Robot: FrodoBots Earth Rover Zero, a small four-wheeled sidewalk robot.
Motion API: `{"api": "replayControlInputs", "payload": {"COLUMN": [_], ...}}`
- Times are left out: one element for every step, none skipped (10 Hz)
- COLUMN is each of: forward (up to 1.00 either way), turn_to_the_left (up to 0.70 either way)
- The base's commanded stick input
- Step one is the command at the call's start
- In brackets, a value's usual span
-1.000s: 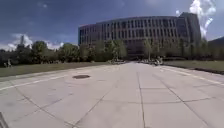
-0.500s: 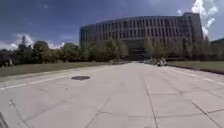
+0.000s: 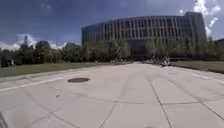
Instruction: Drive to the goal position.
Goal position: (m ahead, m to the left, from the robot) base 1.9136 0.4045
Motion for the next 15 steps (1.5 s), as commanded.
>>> {"api": "replayControlInputs", "payload": {"forward": [0.85, 0.85, 0.85, 0.85, 0.85, 0.85, 0.85, 0.85, 0.85, 0.85, 0.85, 0.85, 0.85, 0.85, 0.85], "turn_to_the_left": [0.01, 0.01, 0.01, 0.01, 0.01, 0.01, 0.01, 0.01, 0.01, 0.01, 0.01, 0.01, 0.01, 0.01, 0.01]}}
